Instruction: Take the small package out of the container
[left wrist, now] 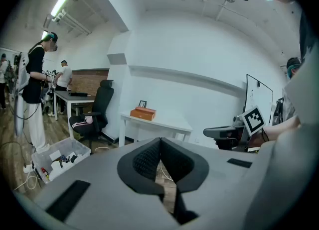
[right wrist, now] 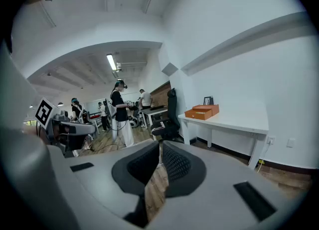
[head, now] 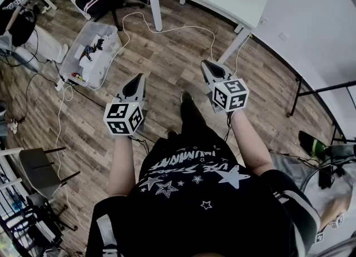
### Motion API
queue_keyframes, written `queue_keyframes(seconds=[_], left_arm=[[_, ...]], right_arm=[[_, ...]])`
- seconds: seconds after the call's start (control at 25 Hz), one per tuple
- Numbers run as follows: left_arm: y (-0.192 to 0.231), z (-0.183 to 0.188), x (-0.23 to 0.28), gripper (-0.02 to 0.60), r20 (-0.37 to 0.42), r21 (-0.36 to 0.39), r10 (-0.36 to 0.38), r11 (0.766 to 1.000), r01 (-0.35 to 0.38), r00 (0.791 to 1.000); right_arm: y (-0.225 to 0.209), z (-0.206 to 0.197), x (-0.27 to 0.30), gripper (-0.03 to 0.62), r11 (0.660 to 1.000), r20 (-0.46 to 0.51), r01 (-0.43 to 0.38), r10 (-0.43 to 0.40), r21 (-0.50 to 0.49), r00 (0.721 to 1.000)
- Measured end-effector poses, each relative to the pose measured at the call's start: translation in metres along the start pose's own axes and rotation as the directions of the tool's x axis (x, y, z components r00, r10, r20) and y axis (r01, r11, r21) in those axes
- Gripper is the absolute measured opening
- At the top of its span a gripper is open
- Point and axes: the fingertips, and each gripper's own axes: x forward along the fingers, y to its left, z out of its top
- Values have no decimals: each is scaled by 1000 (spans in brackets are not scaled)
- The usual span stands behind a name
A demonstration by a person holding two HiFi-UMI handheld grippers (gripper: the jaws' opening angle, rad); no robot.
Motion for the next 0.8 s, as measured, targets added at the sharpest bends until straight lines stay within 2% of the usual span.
queue_keyframes(seconds=[0.44,0.8], left_arm=[[22,-1,22,18,-17,-19,4,1000,-4,1000],[51,14,86,18,-36,-52,12,999,-14,999]], right_arm=[[-9,3,32,54,1000,-25,-8,7,-21,1000],[-51,16,94,54,999,-52,16,-18,-31,999]])
